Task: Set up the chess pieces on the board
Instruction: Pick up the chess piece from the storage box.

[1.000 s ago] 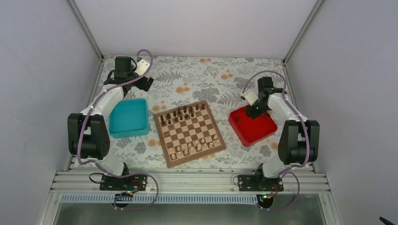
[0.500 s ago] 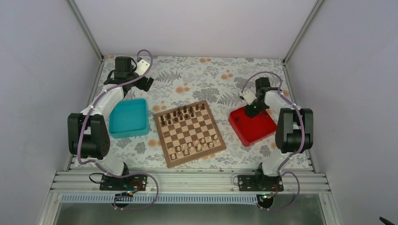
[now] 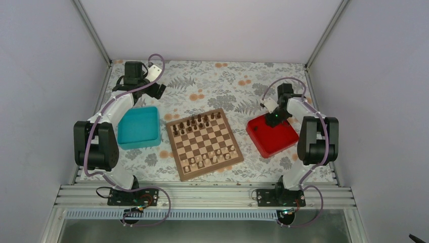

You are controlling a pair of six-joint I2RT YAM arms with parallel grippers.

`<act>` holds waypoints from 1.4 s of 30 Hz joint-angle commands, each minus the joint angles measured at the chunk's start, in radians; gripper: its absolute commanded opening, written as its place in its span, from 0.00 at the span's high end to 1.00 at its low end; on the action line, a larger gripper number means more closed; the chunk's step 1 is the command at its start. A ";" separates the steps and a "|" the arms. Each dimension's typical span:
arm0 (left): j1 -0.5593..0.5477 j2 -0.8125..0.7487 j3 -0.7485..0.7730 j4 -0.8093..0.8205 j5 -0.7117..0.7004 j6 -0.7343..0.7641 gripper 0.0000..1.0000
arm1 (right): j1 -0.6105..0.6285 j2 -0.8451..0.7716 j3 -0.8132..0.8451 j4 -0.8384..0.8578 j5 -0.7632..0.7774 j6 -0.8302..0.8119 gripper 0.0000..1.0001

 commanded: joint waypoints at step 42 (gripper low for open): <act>-0.005 0.014 0.017 0.007 0.002 0.017 0.00 | -0.042 0.059 0.078 0.004 -0.017 -0.016 0.90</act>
